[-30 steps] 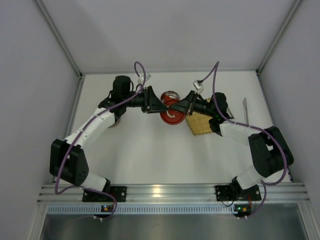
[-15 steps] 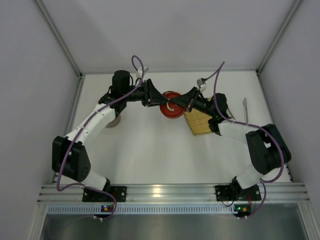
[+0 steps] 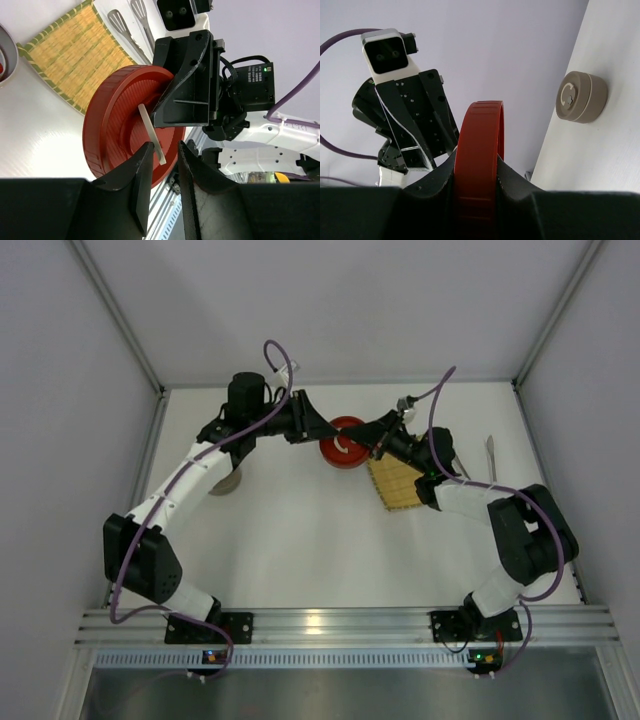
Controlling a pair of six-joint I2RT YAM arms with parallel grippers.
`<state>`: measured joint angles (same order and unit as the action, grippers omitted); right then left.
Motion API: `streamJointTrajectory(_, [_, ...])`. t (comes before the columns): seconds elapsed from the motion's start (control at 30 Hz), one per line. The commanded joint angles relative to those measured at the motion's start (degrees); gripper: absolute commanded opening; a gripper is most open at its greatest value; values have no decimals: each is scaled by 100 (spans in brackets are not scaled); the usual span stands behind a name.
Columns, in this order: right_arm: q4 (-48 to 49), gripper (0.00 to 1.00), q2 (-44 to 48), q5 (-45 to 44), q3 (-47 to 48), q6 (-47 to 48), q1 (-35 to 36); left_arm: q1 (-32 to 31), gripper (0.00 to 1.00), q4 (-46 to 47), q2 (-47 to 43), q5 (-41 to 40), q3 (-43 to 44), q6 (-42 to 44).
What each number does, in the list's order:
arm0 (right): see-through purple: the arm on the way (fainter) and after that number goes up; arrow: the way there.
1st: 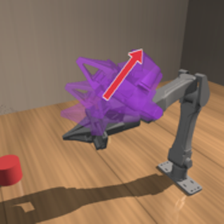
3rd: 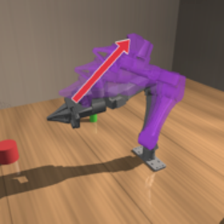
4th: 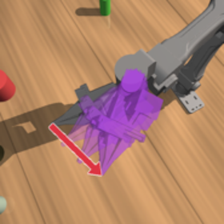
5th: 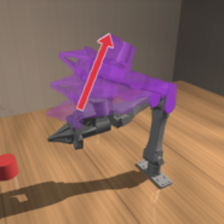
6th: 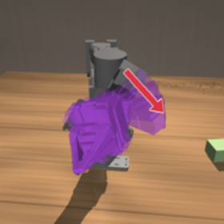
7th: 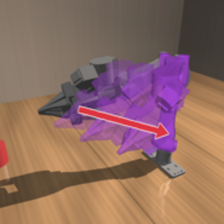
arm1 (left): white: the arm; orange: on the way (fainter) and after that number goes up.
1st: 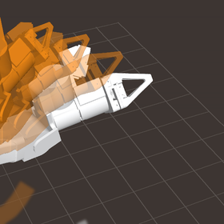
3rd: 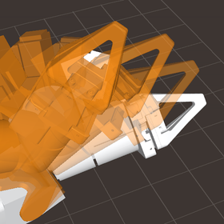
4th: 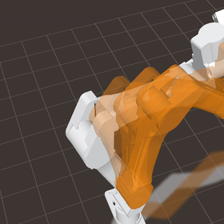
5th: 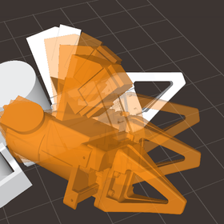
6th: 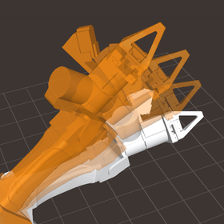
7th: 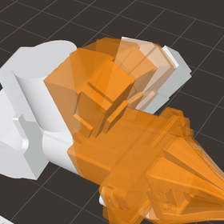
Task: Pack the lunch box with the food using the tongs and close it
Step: Adjust the box lid.
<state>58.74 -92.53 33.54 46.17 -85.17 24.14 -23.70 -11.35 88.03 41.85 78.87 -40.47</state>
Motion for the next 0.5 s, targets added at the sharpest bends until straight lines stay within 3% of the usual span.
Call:
streamJointTrajectory(0.0, [1210, 0, 77, 399, 357, -264, 302, -214, 31, -183, 144, -414, 164, 373])
streamJointTrajectory(0.23, [1035, 0, 95, 469, 612, 122, 310, -275, 28, 133, 197, 104, 76, 189])
streamJointTrajectory(0.47, [735, 0, 121, 531, 683, 316, 310, -266, 22, -103, 75, -88, 76, 408])
